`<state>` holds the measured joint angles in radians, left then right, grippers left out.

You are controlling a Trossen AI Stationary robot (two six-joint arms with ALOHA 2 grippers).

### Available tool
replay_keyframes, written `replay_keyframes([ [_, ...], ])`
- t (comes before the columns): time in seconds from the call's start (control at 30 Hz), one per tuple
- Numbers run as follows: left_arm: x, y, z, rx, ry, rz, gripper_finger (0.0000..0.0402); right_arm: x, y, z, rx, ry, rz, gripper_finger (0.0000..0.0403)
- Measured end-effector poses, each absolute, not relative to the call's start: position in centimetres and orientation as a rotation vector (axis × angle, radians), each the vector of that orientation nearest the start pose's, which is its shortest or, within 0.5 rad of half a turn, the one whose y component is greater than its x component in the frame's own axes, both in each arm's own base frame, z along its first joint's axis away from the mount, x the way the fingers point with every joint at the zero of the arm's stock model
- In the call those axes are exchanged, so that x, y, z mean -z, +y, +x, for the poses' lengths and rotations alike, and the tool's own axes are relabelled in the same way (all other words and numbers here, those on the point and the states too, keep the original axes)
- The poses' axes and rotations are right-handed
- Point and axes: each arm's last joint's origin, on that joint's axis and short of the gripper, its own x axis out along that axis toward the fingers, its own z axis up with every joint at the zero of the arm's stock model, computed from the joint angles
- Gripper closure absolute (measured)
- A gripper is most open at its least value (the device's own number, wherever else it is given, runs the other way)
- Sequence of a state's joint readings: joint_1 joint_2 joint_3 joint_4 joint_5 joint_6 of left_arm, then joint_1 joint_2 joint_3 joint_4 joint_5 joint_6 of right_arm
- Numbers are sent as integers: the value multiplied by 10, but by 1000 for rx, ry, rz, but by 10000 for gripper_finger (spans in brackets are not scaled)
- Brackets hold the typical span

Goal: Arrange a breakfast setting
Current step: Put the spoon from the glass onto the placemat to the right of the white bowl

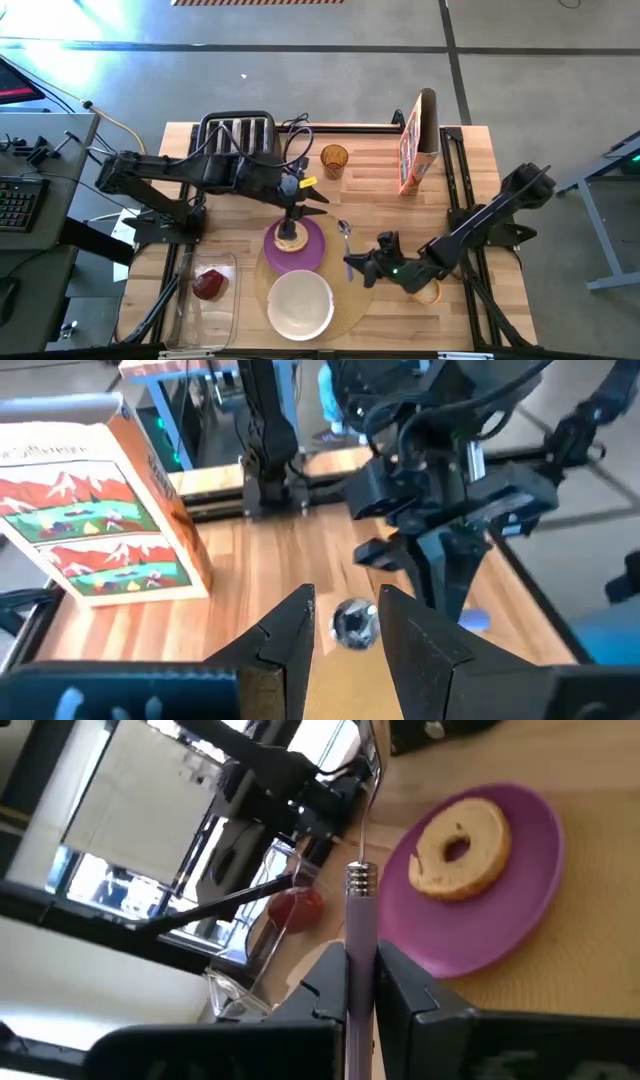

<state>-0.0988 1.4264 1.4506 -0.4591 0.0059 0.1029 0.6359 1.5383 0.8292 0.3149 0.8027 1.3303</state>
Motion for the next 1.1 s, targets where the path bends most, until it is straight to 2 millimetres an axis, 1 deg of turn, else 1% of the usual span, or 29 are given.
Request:
replay_keyframes([
  [0.23,-405,-29,290,129,405,142,298,-206,191,277,348,153,1171,400],
  [0.37,-413,-27,276,123,399,117,298,-198,198,280,352,220,1221,400],
  [0.5,-416,-27,267,117,410,86,298,-192,202,280,377,242,1260,400],
  [0.63,-416,-26,265,111,424,54,298,-191,211,280,380,242,1302,400],
  [0.77,-415,-26,265,109,430,47,298,-186,221,282,408,266,1310,400],
  [0.93,-415,-26,265,108,436,40,298,-180,233,282,473,266,1318,400],
  [1.1,-414,-26,265,110,446,48,298,-177,251,288,519,283,1361,400],
])
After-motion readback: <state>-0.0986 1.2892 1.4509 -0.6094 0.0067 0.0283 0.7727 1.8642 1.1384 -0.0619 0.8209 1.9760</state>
